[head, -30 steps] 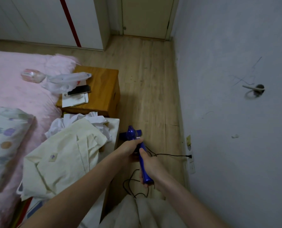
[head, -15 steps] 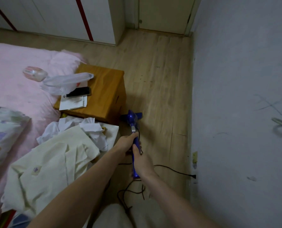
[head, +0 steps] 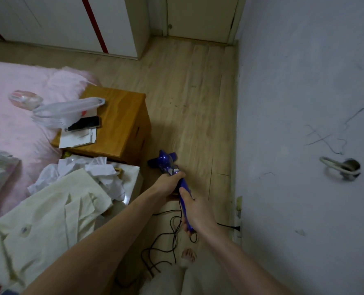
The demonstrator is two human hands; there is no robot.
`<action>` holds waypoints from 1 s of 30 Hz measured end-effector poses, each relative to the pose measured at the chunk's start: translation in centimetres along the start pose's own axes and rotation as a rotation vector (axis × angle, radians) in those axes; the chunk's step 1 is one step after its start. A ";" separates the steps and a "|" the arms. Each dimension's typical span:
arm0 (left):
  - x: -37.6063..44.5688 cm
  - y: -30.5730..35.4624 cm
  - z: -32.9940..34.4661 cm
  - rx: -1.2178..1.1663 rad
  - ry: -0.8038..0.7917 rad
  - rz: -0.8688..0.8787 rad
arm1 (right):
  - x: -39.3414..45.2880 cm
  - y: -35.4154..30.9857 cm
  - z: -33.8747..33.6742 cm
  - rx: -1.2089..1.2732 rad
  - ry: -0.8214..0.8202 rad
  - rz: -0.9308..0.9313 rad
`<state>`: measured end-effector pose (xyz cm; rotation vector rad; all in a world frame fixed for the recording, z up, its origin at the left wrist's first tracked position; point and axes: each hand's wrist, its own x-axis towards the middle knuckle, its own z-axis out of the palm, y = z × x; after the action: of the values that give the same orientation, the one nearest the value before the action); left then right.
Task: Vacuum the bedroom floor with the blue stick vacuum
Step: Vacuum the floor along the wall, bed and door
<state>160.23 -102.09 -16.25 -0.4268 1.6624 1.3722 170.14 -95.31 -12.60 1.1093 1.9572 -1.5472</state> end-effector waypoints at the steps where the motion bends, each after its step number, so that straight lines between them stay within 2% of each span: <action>1: -0.5 -0.2 0.1 0.006 -0.012 0.004 | -0.7 0.1 -0.2 0.004 0.003 0.000; 5: -2.6 -1.6 -0.2 0.048 -0.074 0.001 | -3.8 0.9 0.4 0.057 0.010 0.047; 11: -5.7 -4.6 -3.3 0.127 -0.193 -0.024 | -8.7 2.0 4.9 0.209 0.018 0.129; 18: -6.3 -5.3 -7.8 0.164 -0.159 -0.003 | -8.7 1.0 9.8 0.194 -0.007 0.102; 24: -5.4 -4.5 -5.7 -0.004 -0.199 -0.028 | -6.5 1.4 6.2 0.071 0.011 0.147; 30: -2.8 -2.3 -2.8 -0.123 -0.243 -0.081 | -3.5 1.3 2.1 0.094 -0.018 0.107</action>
<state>162.22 -106.10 -15.47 -0.3769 1.3550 1.4107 172.93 -98.41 -11.47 1.2130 1.7986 -1.6002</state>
